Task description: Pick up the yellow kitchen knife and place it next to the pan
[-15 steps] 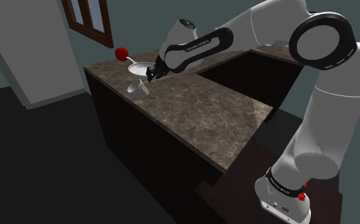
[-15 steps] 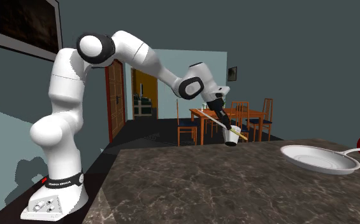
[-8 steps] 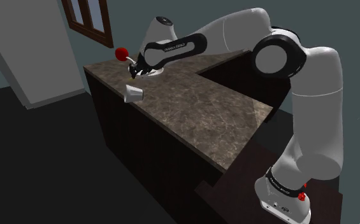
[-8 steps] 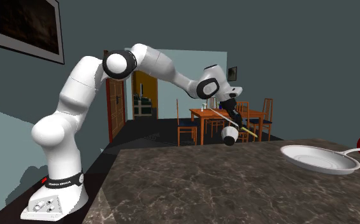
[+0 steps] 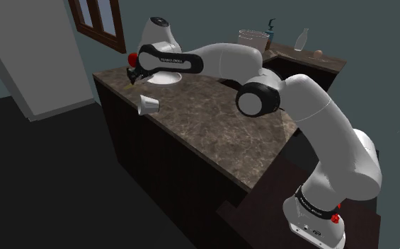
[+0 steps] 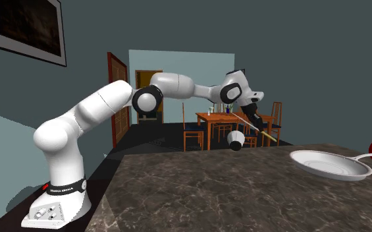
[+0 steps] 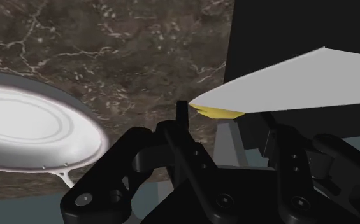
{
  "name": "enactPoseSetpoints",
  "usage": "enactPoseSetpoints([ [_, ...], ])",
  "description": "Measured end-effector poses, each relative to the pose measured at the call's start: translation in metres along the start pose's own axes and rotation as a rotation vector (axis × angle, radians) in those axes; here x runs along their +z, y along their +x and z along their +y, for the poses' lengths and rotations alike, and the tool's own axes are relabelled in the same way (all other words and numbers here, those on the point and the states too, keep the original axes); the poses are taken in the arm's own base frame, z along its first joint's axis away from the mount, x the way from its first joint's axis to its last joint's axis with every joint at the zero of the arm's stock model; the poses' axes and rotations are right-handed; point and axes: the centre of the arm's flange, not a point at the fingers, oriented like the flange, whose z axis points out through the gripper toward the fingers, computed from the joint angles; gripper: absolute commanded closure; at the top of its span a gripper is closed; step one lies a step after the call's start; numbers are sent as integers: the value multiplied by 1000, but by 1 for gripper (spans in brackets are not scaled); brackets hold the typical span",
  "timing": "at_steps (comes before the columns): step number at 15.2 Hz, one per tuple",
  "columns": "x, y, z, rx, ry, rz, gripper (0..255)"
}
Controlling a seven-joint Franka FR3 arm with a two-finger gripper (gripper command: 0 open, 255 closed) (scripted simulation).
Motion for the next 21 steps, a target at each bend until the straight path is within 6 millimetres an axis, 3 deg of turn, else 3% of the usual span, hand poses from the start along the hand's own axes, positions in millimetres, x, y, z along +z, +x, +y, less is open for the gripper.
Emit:
enactPoseSetpoints([
  [19,81,-44,11,0,0,2,255],
  [21,81,-45,12,0,0,5,255],
])
